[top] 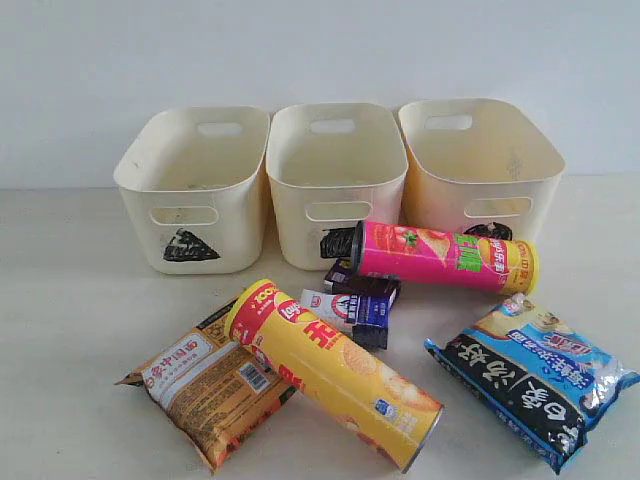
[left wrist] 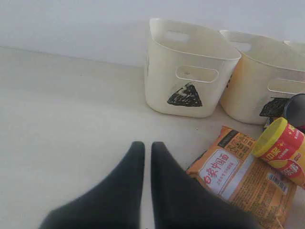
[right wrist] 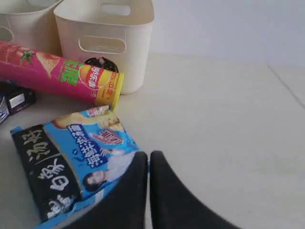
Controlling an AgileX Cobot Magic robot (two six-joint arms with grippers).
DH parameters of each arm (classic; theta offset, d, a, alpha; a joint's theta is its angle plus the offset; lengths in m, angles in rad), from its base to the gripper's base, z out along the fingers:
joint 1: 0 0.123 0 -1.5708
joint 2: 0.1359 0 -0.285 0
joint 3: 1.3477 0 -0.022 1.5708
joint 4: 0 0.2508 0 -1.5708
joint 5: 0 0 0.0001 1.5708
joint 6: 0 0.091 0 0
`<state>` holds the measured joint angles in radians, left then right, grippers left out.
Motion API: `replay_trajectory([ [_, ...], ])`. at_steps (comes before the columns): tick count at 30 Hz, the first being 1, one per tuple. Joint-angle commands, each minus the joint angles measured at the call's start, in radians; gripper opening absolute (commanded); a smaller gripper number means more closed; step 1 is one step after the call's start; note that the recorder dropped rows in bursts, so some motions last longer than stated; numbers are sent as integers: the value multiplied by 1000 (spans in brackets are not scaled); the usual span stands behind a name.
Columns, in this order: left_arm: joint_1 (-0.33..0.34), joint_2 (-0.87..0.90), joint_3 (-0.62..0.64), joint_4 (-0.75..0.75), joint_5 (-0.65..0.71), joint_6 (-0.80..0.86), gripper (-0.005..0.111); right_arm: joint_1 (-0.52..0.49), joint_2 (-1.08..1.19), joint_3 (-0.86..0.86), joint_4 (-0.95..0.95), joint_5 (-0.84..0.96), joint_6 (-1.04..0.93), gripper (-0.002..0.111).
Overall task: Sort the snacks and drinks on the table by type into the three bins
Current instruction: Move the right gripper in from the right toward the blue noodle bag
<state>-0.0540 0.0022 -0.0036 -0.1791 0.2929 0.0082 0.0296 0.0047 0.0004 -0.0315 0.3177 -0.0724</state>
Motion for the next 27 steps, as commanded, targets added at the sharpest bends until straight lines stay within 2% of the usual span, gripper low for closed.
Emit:
replay_trajectory([
  [1,3,-2,4,4,3,-8,5,3,-5,0,-45,-174,-34,0],
  [3,3,-2,4,4,3,-8,5,3,-5,0,-45,-318,-27,0],
  [6,3,-2,4,4,3,-8,5,3,-5,0,-19,-626,22,0],
  [8,3,-2,4,4,3,-8,5,3,-5,0,44,-901,210,0],
  [10,3,-2,4,4,3,-8,5,3,-5,-16,151,-1003,430,0],
  [12,3,-2,4,4,3,-8,5,3,-5,-74,227,-975,461,0],
  [18,3,-2,4,4,3,-8,5,3,103,-285,194,-913,275,0],
  [22,3,-2,4,4,3,-8,5,3,226,-410,235,-968,12,0],
  [25,3,-2,4,4,3,-8,5,3,335,-499,253,-967,20,0],
  [27,3,-2,4,4,3,-8,5,3,408,-562,262,-880,27,0],
])
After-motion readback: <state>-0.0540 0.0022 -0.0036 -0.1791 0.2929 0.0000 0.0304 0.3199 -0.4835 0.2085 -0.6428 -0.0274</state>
